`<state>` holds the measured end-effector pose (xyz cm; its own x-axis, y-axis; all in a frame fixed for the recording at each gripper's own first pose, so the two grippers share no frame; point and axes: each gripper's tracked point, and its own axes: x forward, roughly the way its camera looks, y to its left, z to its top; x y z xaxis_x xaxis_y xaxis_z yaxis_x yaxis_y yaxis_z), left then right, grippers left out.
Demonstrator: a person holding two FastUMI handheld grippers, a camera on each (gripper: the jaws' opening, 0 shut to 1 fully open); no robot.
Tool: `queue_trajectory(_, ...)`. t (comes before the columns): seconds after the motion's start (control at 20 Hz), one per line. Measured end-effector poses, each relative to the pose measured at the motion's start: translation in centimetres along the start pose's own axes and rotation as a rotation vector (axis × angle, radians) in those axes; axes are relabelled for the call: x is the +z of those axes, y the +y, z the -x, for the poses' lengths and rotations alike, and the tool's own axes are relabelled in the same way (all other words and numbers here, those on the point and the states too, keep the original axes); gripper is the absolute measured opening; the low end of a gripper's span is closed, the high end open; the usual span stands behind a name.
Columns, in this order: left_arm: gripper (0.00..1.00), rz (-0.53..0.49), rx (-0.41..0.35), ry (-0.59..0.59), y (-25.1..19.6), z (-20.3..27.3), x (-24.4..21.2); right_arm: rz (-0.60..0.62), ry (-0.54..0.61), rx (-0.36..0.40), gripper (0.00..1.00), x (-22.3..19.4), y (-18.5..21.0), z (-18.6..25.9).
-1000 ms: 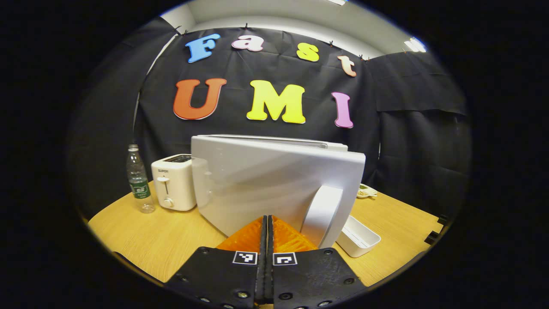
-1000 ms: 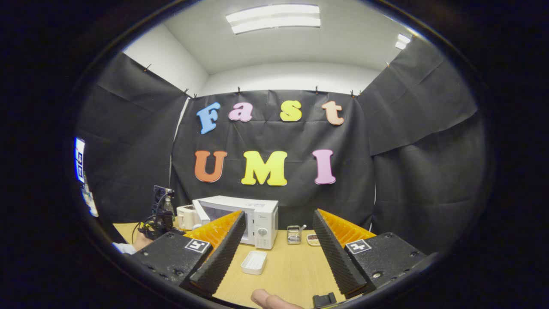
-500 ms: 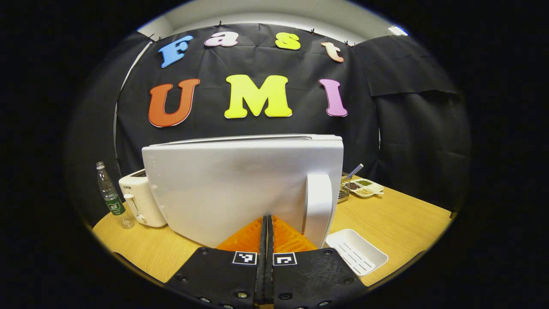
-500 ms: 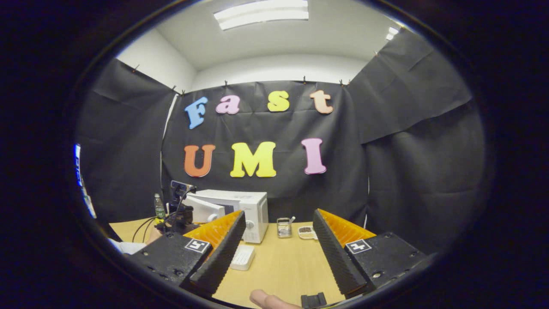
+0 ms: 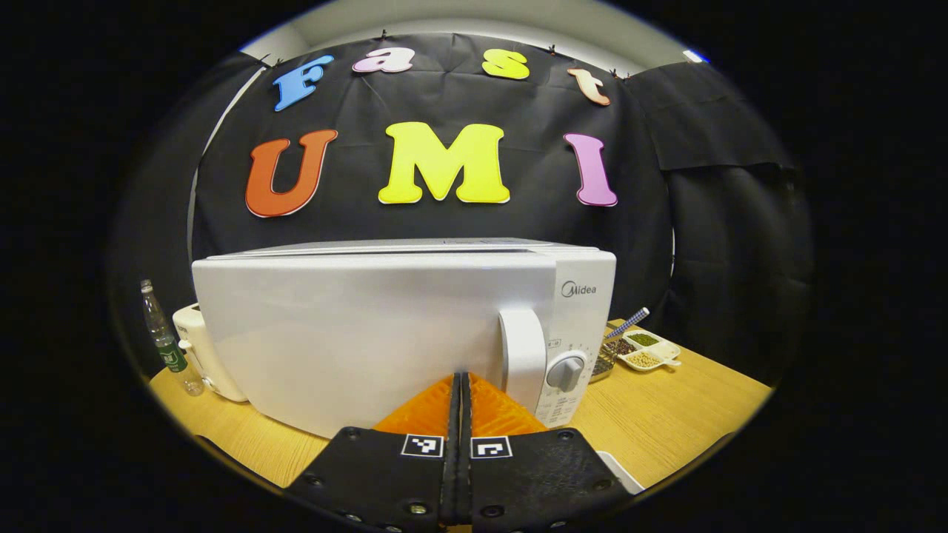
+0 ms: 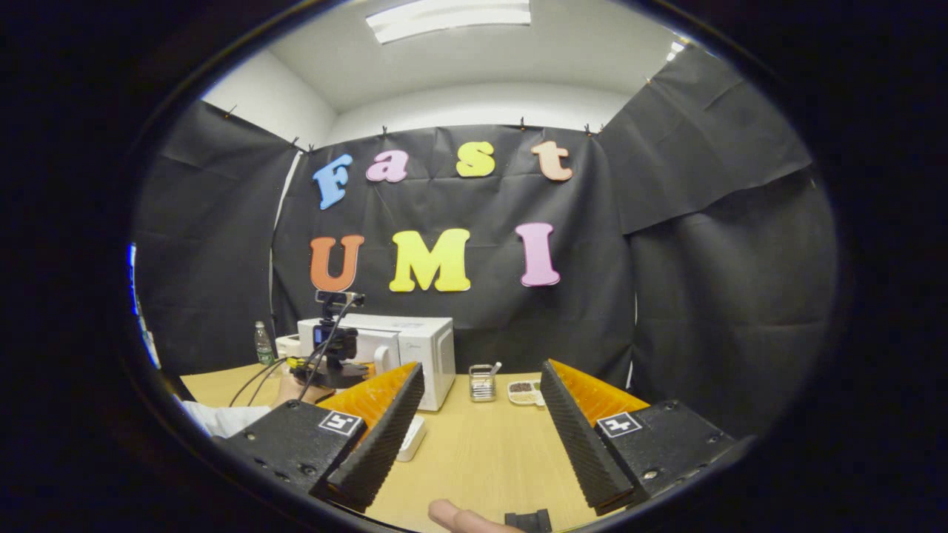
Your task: Open the microwave oven with the left hand, put the food in, and close the microwave oven.
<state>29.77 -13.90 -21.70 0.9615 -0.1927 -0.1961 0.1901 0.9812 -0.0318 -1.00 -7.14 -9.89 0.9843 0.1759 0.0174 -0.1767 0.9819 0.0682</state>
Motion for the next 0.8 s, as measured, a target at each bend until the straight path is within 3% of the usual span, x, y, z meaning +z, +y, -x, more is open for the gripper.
queue_trajectory(0.05,0.16,-0.003,0.017,0.014,0.0,-0.4,-0.1,-0.001,-0.011,0.006,0.95,0.1,0.0,0.1)
queue_trajectory(0.1,0.15,0.0,0.026,0.0,0.0,-0.7,0.3,0.002,-0.006,0.013,1.0,-0.2,0.1,0.0)
queue_trajectory(0.15,0.0,-0.007,0.03,-0.005,0.1,-1.0,0.4,0.004,0.0,0.018,1.0,-0.7,0.2,0.0)
queue_trajectory(0.4,0.02,-0.012,0.043,0.007,0.1,-1.4,-0.5,0.044,0.029,-0.025,1.0,-1.6,-0.9,-0.3)
queue_trajectory(0.45,0.02,-0.007,0.041,0.022,0.1,-1.5,-0.7,0.053,0.034,-0.04,0.95,-1.6,-1.0,-0.3)
queue_trajectory(0.75,0.02,0.012,0.024,0.022,-0.1,1.2,0.4,0.055,0.044,-0.061,1.0,-1.5,-0.6,0.1)
queue_trajectory(0.8,0.02,0.014,0.025,0.012,0.0,1.9,0.9,0.053,0.043,-0.062,0.95,-1.3,-0.4,0.2)
